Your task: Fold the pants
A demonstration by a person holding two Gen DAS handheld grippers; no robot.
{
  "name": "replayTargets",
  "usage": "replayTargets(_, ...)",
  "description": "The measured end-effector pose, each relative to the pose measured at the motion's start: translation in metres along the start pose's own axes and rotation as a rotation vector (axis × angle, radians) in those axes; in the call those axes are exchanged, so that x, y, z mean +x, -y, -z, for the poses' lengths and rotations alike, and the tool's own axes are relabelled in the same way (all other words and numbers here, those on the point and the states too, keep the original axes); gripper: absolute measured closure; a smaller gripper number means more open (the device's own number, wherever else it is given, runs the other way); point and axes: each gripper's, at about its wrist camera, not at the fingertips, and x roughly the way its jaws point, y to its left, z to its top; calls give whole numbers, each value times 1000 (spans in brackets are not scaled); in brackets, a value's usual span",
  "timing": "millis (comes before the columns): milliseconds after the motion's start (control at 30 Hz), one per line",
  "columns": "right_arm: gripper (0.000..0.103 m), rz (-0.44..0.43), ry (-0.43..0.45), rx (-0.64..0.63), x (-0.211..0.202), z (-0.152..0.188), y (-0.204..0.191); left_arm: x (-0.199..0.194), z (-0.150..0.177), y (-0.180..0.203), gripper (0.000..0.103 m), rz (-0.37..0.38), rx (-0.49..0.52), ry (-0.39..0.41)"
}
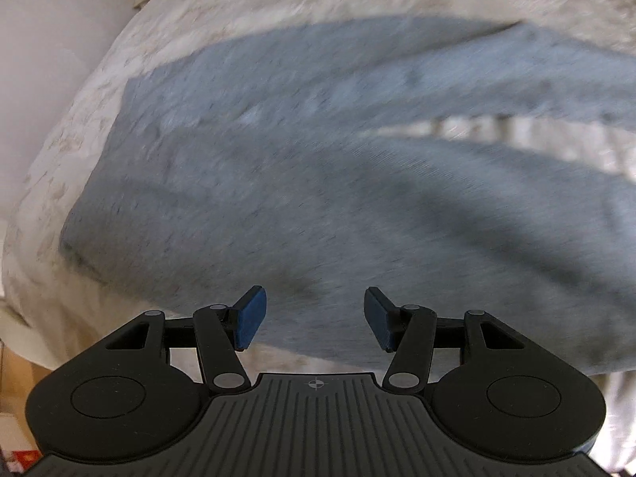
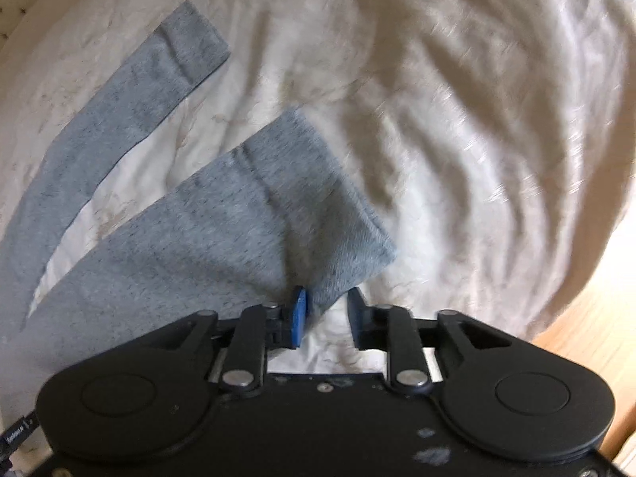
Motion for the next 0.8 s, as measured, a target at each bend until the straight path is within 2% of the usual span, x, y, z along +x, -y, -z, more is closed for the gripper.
replayTargets(133,76,38,71,-6,-16,-5,-14,39,10,-18,49,-3,31,-115)
replayTargets(300,72,-27,116,-5,-43,-4,-53,58,18,-46,48,63,72,-214)
replayTargets(400,72,-64,126,-40,-44,-2,-99,66,21,-63,52,76,80,-302)
replayTargets(433,72,-79,126,-54,-43,-1,-116,62,20,-68,61,98,77,-300)
replayTargets(467,71,-93,123,-64,-43,-2,-131,55,17,-74,66,125,82,-286)
replayTargets(567,70,-137,120,-90,-39,-5,-172,27,-3,-89,66,169,124,-167)
replayTargets(633,69,-155,123,-110,-35,-8,-199,11,-24,-99,65,183,121,-71)
replayTargets(800,67,-185,106,-110,-20,-36,-254,-6,-84,-116,65,219,89,88)
